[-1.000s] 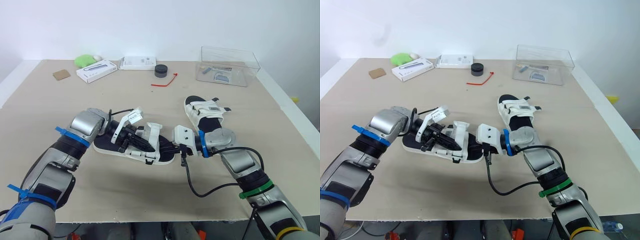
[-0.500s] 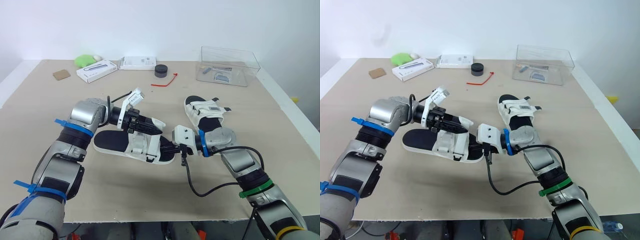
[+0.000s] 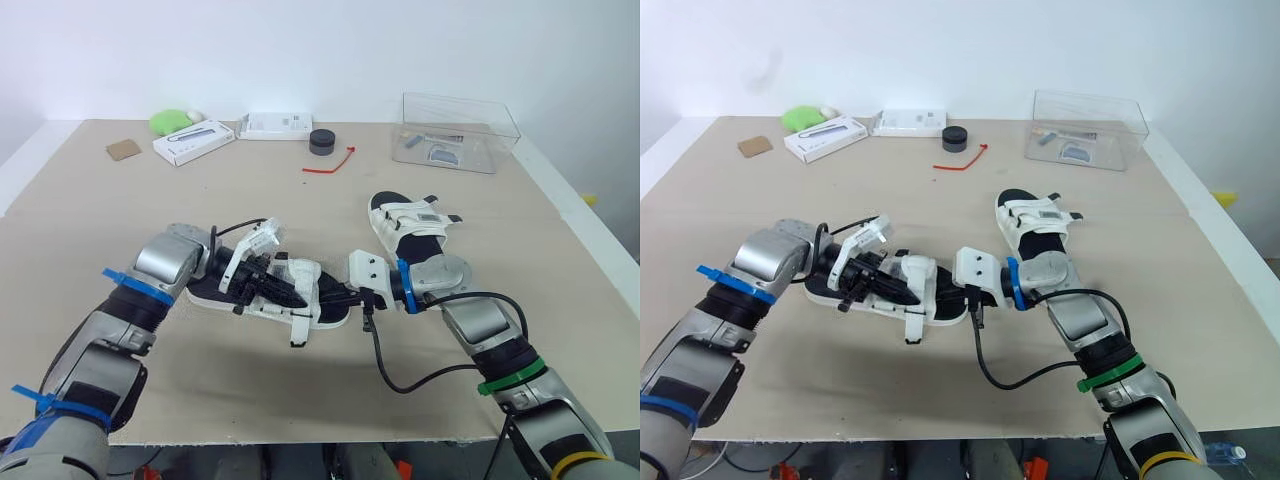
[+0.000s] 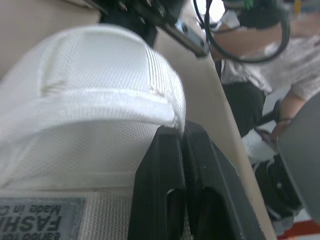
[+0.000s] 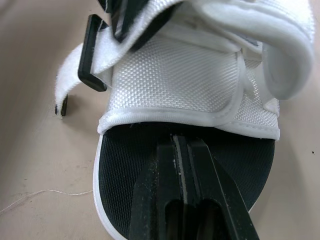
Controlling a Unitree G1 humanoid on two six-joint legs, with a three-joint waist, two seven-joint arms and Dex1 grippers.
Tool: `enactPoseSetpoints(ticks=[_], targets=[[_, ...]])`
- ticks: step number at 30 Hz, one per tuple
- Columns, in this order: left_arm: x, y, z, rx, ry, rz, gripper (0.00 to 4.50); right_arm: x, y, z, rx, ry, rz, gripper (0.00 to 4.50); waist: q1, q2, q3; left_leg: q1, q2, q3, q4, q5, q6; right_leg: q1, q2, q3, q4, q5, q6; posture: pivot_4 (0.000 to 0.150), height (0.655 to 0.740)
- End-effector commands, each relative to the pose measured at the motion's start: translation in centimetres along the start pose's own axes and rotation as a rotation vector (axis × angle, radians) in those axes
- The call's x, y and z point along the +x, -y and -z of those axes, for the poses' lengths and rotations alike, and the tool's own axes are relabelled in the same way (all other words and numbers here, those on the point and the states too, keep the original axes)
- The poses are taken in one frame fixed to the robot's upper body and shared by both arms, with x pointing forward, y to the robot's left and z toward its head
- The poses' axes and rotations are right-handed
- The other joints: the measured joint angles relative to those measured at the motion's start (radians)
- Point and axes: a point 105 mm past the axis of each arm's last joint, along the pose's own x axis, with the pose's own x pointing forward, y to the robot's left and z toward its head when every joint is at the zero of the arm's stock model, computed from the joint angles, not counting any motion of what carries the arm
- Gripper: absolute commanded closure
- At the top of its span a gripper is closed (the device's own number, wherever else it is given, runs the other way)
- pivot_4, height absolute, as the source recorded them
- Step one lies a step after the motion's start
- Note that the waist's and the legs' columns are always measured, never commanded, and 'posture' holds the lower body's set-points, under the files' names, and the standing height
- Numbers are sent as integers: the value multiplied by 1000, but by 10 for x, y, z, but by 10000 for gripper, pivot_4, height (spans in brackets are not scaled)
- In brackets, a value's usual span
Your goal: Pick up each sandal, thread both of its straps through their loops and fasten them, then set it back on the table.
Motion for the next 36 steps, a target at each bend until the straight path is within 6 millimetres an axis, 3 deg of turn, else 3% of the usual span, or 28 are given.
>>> enactPoseSetpoints(ticks=[1, 2, 4, 7, 9, 10, 11, 12, 14, 16, 20, 24, 29, 36], targets=[[-2, 4, 2, 33, -42, -15, 43572, -4, 4, 3, -3, -26, 12, 45000, 0, 0, 0, 0, 0, 0, 0, 0, 0, 0, 0, 0, 0, 0, 0, 1500, 7400], [-5, 5, -2, 23, -31, -22, 43572, -4, 4, 3, -4, -26, 11, 45000, 0, 0, 0, 0, 0, 0, 0, 0, 0, 0, 0, 0, 0, 0, 0, 1500, 7400], [-12, 14, -12, 58, -34, -11, 38642, -4, 4, 3, -5, -26, 8, 45000, -1, 0, 0, 0, 0, 0, 0, 0, 0, 0, 0, 0, 0, 0, 0, 1500, 7400], [-21, 25, -21, 119, -48, -8, 28268, -3, 5, 3, -7, -25, 5, 45000, -1, 0, 0, 0, 1, 0, 0, 0, 0, 0, 1, 0, 0, 0, 0, 1500, 7400], [-30, 32, -26, 207, -75, -33, 17431, -3, 5, 3, -7, -24, 4, 45000, 0, 0, 0, 0, 1, -1, 0, 0, 0, 0, 1, 0, 0, 0, -1, 1500, 7400], [-33, 35, -27, 247, -94, -42, 15467, -3, 5, 3, -7, -24, 3, 45000, 0, 0, 0, 0, 1, -1, 0, 0, 0, 0, 1, 0, 0, 0, -1, 1500, 7400], [-36, 38, -26, 288, -117, -54, 10518, -4, 5, 3, -7, -24, 2, 45000, 0, 0, 0, 0, 1, 0, 0, 0, 0, 0, 1, 0, 0, 0, -1, 1500, 7400], [-38, 40, -24, 341, -151, -73, 8447, -4, 5, 3, -6, -25, 2, 45000, 0, 0, 0, 0, 1, 0, 0, 0, 0, 0, 1, 0, 0, 0, 0, 1500, 7400], [-38, 45, -8, 477, -249, -93, 1106, -5, 4, 4, -4, -26, 1, 45000, 0, 0, 0, 0, 1, 0, 0, 0, 0, 0, 0, 0, 0, 0, 0, 1500, 7400], [-32, 61, -2, 430, -181, -55, 1106, -5, 3, 5, -2, -28, -1, 45000, -1, 1, 0, 1, 1, 2, -1, 0, 0, 0, 0, 2, 0, 0, 0, 1500, 7400], [-23, 91, 17, 148, -40, 37, 1106, -4, 3, 5, 3, -23, 2, 45000, 0, 0, 0, 0, 1, 0, -1, 0, 1, 0, -1, 1, 0, -2, 1, 1500, 7400], [-14, 80, 28, 27, 76, -85, 1106, -1, 0, 5, 7, -17, -4, 45000, 1, -1, 1, 3, 1, 0, -1, 0, 0, 2, 0, 0, 1, -3, 4, 1500, 7400], [-8, 57, 35, 30, 124, -246, 1106, -1, -1, 4, 3, -18, -7, 45000, 2, 0, 0, 5, 2, 0, -1, 0, 0, 3, 1, 0, 1, -3, 3, 1500, 7400], [11, 50, 44, 14, 198, -318, 1106, -3, 0, 5, -1, -22, -7, 45000, 3, 0, 0, 4, 2, 0, -1, 0, 0, 2, 0, 1, 0, 0, -2, 1500, 7400]])
